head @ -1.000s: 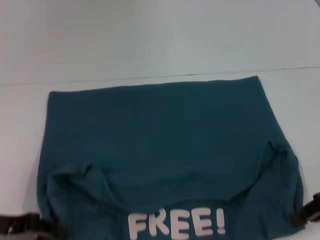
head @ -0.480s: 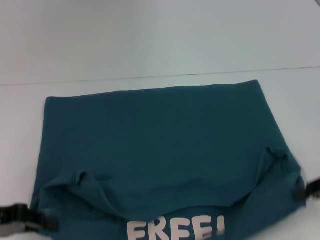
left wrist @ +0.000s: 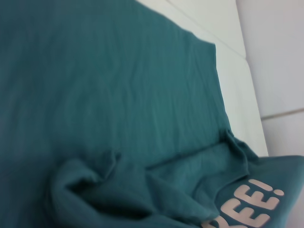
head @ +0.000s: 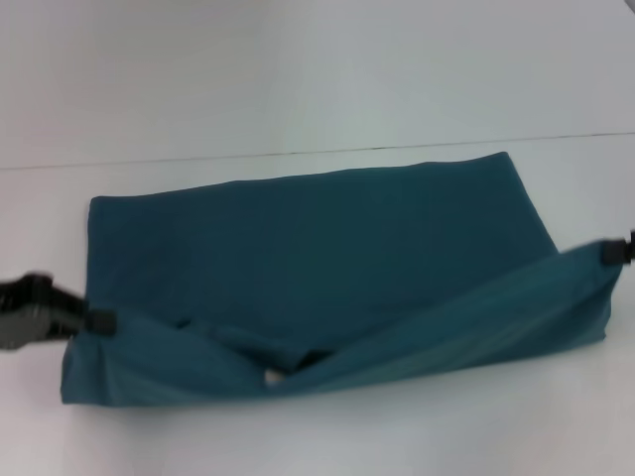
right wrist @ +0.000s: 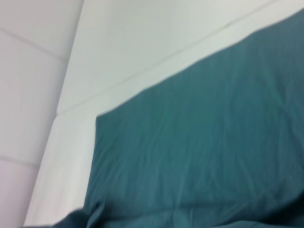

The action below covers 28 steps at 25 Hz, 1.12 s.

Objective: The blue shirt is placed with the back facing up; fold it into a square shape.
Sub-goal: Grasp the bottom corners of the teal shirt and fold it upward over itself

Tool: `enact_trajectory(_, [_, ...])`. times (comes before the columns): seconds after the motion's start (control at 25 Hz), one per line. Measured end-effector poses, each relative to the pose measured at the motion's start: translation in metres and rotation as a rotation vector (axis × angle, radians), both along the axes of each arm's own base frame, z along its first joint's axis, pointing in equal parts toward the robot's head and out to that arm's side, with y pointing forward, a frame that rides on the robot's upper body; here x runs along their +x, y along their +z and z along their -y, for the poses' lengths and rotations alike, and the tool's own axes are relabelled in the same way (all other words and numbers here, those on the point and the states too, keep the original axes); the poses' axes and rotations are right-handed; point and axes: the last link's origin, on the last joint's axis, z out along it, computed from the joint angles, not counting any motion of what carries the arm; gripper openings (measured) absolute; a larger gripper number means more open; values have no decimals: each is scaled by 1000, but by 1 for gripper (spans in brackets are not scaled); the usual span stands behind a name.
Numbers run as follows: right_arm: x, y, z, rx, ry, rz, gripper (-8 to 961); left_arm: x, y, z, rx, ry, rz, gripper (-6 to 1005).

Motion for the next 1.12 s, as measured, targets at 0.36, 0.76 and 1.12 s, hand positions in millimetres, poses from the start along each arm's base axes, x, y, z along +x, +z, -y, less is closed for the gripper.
enact_trajectory(0.36, [2, -12, -43, 185, -102, 51, 35, 11, -6, -50, 135, 92, -57, 38])
enact_trajectory(0.76, [-2, -69, -83, 381, -72, 256, 35, -1, -37, -82, 328, 158, -195, 37])
enact_trajectory(1.12, [-18, -62, -106, 497, -64, 266, 34, 9, -28, -99, 419, 131, -223, 37])
